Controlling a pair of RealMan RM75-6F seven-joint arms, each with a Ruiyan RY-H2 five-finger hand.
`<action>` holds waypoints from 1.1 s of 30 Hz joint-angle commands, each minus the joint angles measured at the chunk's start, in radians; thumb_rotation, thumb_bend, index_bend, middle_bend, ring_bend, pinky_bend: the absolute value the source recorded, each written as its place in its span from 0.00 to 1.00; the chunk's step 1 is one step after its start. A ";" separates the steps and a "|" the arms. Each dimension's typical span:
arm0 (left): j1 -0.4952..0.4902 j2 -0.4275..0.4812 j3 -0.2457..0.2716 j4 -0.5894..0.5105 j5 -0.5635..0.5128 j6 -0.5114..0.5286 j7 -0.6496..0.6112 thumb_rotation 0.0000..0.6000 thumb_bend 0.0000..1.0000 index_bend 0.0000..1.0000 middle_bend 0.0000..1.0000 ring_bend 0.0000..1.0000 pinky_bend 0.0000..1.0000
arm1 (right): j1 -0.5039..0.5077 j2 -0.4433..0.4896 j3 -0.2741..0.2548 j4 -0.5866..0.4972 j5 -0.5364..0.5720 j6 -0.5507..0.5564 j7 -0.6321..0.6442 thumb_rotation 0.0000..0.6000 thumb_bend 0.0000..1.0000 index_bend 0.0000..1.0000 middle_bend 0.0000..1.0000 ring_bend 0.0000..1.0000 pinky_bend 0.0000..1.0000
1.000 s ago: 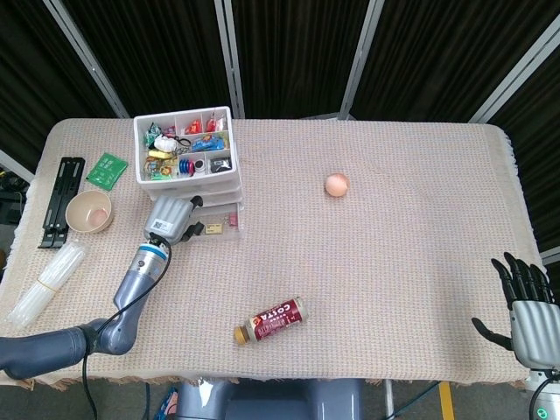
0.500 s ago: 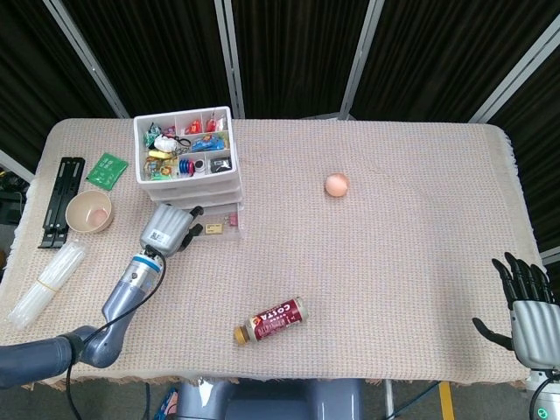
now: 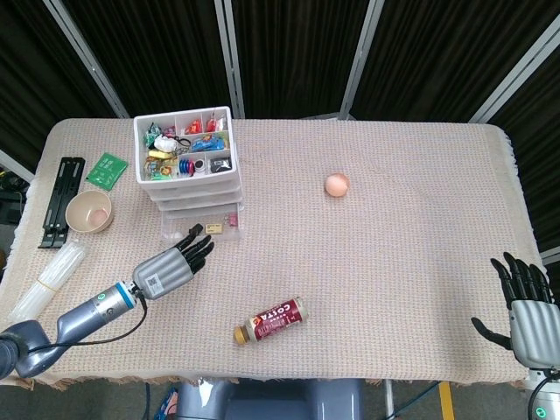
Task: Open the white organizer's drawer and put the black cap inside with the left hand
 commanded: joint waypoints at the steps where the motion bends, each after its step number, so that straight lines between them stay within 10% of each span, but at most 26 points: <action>1: -0.011 0.007 0.011 0.010 0.004 -0.058 0.004 1.00 0.38 0.29 0.07 0.03 0.13 | 0.000 0.001 0.000 0.000 0.001 -0.001 0.002 1.00 0.07 0.09 0.00 0.00 0.00; 33: -0.028 -0.072 -0.011 0.147 0.035 -0.250 0.032 1.00 0.41 0.26 0.07 0.01 0.12 | 0.000 0.002 0.001 -0.004 0.005 -0.003 0.005 1.00 0.07 0.09 0.00 0.00 0.00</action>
